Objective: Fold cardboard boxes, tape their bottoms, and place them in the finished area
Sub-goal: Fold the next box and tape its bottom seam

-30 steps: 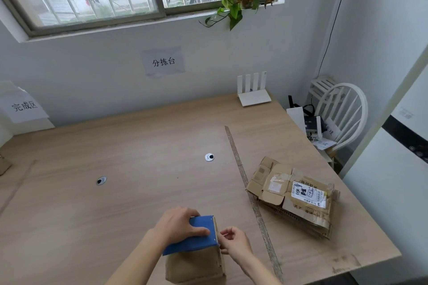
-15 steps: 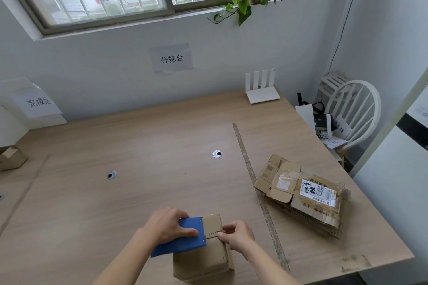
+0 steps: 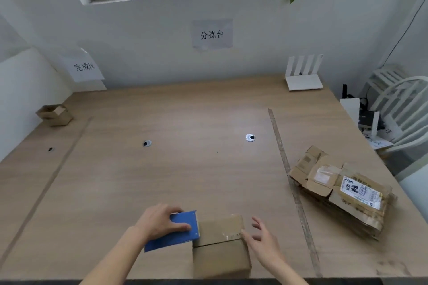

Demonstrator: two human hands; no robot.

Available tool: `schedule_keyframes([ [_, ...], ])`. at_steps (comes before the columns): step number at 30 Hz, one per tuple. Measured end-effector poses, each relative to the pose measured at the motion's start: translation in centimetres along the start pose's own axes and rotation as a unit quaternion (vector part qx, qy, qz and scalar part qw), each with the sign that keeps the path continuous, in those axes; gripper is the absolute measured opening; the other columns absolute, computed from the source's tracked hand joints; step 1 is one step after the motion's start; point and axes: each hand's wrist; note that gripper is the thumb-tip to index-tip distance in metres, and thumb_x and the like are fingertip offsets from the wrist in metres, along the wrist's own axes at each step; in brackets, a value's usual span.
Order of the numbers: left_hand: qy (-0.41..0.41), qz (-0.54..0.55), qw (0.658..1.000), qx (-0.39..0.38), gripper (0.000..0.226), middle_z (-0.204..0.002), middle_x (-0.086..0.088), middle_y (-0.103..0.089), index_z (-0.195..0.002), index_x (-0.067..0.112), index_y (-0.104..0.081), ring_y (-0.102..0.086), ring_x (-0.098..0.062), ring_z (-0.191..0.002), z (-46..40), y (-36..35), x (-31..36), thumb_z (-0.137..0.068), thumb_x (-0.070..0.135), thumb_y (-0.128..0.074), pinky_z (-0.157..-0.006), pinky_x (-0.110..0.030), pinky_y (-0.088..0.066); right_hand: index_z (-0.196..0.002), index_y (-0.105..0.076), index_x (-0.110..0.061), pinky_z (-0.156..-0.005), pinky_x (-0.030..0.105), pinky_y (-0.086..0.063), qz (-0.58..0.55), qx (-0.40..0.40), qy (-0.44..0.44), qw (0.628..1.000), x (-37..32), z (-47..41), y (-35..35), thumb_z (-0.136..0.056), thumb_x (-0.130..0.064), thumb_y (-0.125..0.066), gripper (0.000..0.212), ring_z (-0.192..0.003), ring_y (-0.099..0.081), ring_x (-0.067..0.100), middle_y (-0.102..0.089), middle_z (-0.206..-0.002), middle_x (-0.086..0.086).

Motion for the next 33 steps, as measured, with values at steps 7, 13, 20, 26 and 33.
schedule_keyframes([
  [7, -0.003, 0.037, 0.999, 0.001, 0.056, -0.095, 0.026, -0.064, -0.107, 0.055, -0.062, -0.058, 0.002, -0.084, 0.7, 0.1, -1.5, -0.062, 0.089, -0.056, -0.068, -0.020, -0.042, -0.150, 0.023, -0.053, -0.124, 0.045, -0.013, 0.150, -0.050, 0.150, 0.976, -3.1, 0.8, -3.0, -0.052, -0.079, -0.077, 0.143, -0.152, 0.013, 0.007, 0.028, -0.161, -0.022],
  [13, -0.011, 0.053, 0.999, -0.003, 0.060, -0.093, 0.024, -0.066, -0.107, 0.048, -0.067, -0.059, -0.001, -0.084, 1.1, 0.6, -1.3, -0.064, 0.088, -0.057, -0.069, -0.023, -0.042, -0.150, 0.024, -0.051, -0.125, 0.046, 0.010, 0.416, -0.131, 0.270, 0.858, -4.6, -0.3, -2.5, -0.052, -0.082, -0.071, 0.140, -0.150, 0.027, 0.010, 0.019, -0.166, -0.016],
  [20, -0.013, 0.127, 0.991, 0.035, 0.039, -0.077, 0.026, -0.067, -0.086, 0.049, -0.070, -0.062, 0.001, -0.071, 1.5, 5.2, -0.8, -0.064, 0.082, -0.065, -0.064, -0.025, -0.048, -0.160, 0.007, -0.026, -0.127, 0.041, 0.002, 0.442, -0.093, 0.204, 0.869, -5.8, -1.4, -3.0, -0.048, -0.087, -0.066, 0.147, -0.155, 0.009, 0.015, 0.005, -0.169, -0.008],
  [26, -0.009, 0.075, 0.997, 0.012, 0.050, -0.087, 0.024, -0.068, -0.097, 0.048, -0.069, -0.063, 0.001, -0.082, 1.4, 4.5, -1.3, -0.063, 0.084, -0.061, -0.073, -0.026, -0.052, -0.157, 0.017, -0.031, -0.125, 0.040, 0.003, 0.446, -0.103, 0.209, 0.864, -6.3, -1.7, -3.0, -0.048, -0.089, -0.061, 0.147, -0.155, 0.008, 0.019, 0.006, -0.168, -0.007],
  [33, -0.009, 0.082, 0.997, 0.008, 0.039, -0.090, 0.024, -0.067, -0.089, 0.056, -0.061, -0.061, 0.001, -0.083, 1.3, 1.2, -2.9, -0.066, 0.087, -0.055, -0.067, -0.023, -0.045, -0.158, 0.000, -0.031, -0.124, 0.041, -0.005, 0.474, -0.073, 0.250, 0.841, -7.0, -2.2, -2.9, -0.053, -0.084, -0.064, 0.134, -0.150, -0.003, 0.029, -0.006, -0.161, 0.006],
])
Point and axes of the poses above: each hand's wrist, its own z-axis away from the middle knuckle, its own y-axis out of the back of the hand, x = y × z
